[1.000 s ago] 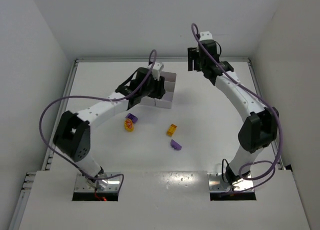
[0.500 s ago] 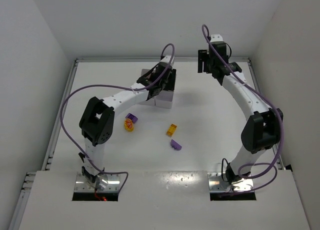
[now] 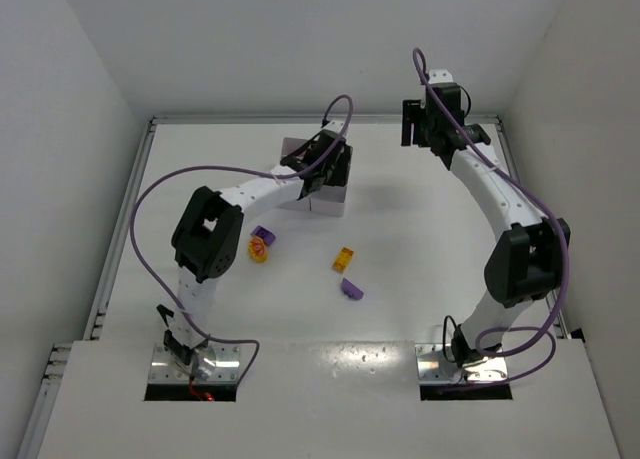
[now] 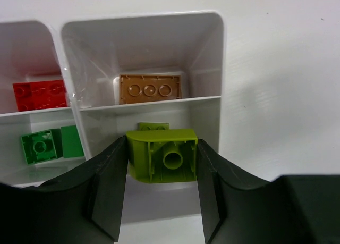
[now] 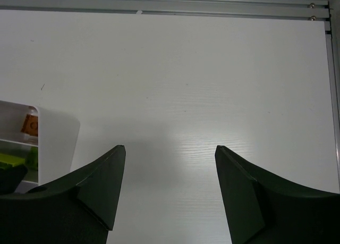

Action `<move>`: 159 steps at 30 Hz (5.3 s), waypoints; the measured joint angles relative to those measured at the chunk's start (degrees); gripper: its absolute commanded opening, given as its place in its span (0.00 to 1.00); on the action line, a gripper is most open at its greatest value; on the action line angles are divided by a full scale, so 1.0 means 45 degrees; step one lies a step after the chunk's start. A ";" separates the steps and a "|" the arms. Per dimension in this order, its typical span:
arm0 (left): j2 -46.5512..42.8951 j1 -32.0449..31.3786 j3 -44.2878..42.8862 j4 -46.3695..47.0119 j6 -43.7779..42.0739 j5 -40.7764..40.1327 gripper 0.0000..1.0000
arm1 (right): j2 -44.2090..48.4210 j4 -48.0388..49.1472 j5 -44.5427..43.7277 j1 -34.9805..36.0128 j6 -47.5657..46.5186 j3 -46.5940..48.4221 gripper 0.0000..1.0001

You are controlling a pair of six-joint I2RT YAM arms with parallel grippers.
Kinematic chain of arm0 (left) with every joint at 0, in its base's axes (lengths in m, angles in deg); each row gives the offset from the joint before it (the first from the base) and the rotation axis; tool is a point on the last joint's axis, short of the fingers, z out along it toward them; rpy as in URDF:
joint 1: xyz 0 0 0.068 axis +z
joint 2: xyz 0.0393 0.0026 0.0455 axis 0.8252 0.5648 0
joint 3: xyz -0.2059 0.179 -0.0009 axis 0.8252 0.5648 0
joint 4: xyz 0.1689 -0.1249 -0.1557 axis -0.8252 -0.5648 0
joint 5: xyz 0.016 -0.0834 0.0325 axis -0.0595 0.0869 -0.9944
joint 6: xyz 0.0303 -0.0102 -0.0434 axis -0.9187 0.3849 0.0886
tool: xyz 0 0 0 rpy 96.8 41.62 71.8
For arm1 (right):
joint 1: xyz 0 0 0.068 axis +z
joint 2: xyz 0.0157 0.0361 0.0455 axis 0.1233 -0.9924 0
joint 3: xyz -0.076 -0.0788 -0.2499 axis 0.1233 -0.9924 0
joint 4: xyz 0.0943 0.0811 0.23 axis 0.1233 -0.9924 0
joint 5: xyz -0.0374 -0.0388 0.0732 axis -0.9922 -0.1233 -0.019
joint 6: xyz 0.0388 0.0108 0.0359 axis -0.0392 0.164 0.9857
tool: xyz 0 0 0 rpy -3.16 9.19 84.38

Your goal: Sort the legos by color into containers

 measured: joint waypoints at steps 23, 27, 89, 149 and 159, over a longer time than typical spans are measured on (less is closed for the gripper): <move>-0.2025 0.0471 0.1734 0.1855 -0.1880 0.3249 0.83 | 0.0044 -0.0957 0.3351 -0.0029 -0.2351 -0.1020 0.70; -0.3419 0.0481 0.1792 0.2113 -0.1957 0.3478 0.83 | 0.0296 -0.1477 0.4308 -0.0209 -0.3133 -0.1744 0.62; -1.2556 0.7378 0.8626 -0.6368 -0.6664 0.7844 1.00 | -0.3852 -0.6450 0.9884 0.4862 -2.5835 -0.3055 0.38; -1.2483 0.7538 0.9112 -0.5571 -0.6363 0.6557 1.00 | -0.7873 -0.1428 0.7645 0.5479 -0.9568 0.5712 0.60; -1.2046 0.7533 0.9491 -0.5304 -0.6727 0.8077 0.83 | -0.7266 -0.1064 0.7359 0.5489 -0.8471 0.5056 0.65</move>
